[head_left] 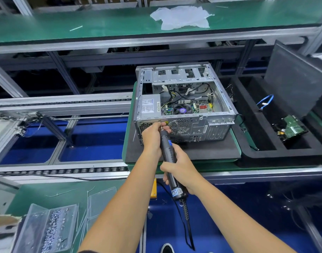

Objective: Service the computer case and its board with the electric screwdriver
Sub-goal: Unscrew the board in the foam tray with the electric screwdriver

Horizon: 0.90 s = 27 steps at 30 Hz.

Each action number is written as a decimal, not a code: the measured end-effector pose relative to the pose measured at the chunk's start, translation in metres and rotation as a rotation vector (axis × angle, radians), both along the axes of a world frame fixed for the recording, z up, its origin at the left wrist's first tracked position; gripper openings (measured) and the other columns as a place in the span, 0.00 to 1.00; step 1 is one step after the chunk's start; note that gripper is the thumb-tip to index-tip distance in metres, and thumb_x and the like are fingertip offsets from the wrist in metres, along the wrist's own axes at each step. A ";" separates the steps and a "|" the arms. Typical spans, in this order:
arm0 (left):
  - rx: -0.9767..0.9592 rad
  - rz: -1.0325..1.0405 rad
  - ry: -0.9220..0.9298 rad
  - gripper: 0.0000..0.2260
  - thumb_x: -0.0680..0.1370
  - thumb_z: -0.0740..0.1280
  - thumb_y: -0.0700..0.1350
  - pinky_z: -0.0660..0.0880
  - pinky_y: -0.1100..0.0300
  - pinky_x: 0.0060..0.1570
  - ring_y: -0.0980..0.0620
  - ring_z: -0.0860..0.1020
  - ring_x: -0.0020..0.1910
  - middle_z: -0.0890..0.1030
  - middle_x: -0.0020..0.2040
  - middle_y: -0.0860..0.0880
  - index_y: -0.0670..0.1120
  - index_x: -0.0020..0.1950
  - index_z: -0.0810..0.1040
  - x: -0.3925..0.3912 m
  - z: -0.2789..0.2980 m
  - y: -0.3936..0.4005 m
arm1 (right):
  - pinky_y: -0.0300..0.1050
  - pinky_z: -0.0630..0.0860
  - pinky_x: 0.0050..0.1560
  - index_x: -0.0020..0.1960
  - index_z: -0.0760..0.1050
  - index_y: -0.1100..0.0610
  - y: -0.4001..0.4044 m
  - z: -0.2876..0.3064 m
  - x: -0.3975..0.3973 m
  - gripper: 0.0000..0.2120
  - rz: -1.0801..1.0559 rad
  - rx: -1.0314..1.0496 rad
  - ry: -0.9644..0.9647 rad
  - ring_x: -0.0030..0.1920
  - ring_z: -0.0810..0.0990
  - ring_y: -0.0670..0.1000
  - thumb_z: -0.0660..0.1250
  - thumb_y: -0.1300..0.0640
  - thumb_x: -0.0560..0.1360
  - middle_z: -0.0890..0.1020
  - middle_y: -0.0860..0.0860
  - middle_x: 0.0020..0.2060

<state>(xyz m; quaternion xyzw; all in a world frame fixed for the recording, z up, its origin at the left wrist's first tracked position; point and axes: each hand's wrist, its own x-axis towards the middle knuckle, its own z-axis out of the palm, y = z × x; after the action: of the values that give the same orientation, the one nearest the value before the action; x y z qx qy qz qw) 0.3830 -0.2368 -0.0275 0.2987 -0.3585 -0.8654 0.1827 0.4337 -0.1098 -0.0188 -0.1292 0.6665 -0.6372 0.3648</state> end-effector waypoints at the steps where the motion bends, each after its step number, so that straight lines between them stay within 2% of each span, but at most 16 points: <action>1: 0.005 0.003 0.001 0.07 0.76 0.60 0.35 0.74 0.61 0.29 0.51 0.73 0.27 0.75 0.29 0.46 0.35 0.42 0.76 0.000 0.000 0.000 | 0.47 0.78 0.30 0.58 0.70 0.44 0.000 0.000 0.000 0.24 0.003 0.003 0.003 0.28 0.78 0.54 0.66 0.68 0.70 0.76 0.55 0.40; 10: 0.057 0.012 -0.013 0.11 0.77 0.56 0.38 0.77 0.60 0.32 0.49 0.77 0.29 0.79 0.32 0.44 0.36 0.42 0.76 0.002 0.002 -0.002 | 0.46 0.77 0.30 0.58 0.70 0.47 -0.005 0.003 0.001 0.22 -0.024 0.003 -0.014 0.28 0.78 0.54 0.67 0.67 0.70 0.77 0.57 0.42; 16: -0.003 0.012 -0.090 0.08 0.75 0.58 0.37 0.75 0.61 0.32 0.48 0.78 0.29 0.79 0.31 0.43 0.37 0.40 0.76 0.005 0.010 -0.002 | 0.47 0.78 0.28 0.57 0.70 0.49 -0.009 0.008 0.002 0.21 -0.040 -0.012 -0.035 0.27 0.77 0.54 0.67 0.68 0.70 0.77 0.55 0.41; 22: 0.024 0.035 -0.065 0.07 0.75 0.59 0.34 0.76 0.63 0.29 0.48 0.75 0.31 0.75 0.35 0.42 0.38 0.40 0.74 0.006 0.015 0.001 | 0.47 0.78 0.29 0.59 0.69 0.50 -0.009 0.011 0.003 0.22 -0.044 0.018 -0.022 0.26 0.77 0.53 0.68 0.67 0.70 0.77 0.56 0.42; 27: -0.038 0.018 -0.084 0.08 0.76 0.59 0.34 0.76 0.62 0.29 0.50 0.74 0.29 0.75 0.33 0.44 0.39 0.37 0.73 0.006 0.016 0.003 | 0.47 0.79 0.31 0.59 0.69 0.51 -0.005 0.012 0.003 0.21 -0.035 0.037 -0.006 0.27 0.78 0.52 0.69 0.66 0.70 0.77 0.56 0.44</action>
<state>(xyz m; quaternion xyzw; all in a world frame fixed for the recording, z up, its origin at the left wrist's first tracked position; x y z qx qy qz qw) 0.3889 -0.2336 -0.0118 0.3345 -0.3795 -0.8434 0.1811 0.4367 -0.1148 -0.0066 -0.1087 0.6792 -0.6312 0.3583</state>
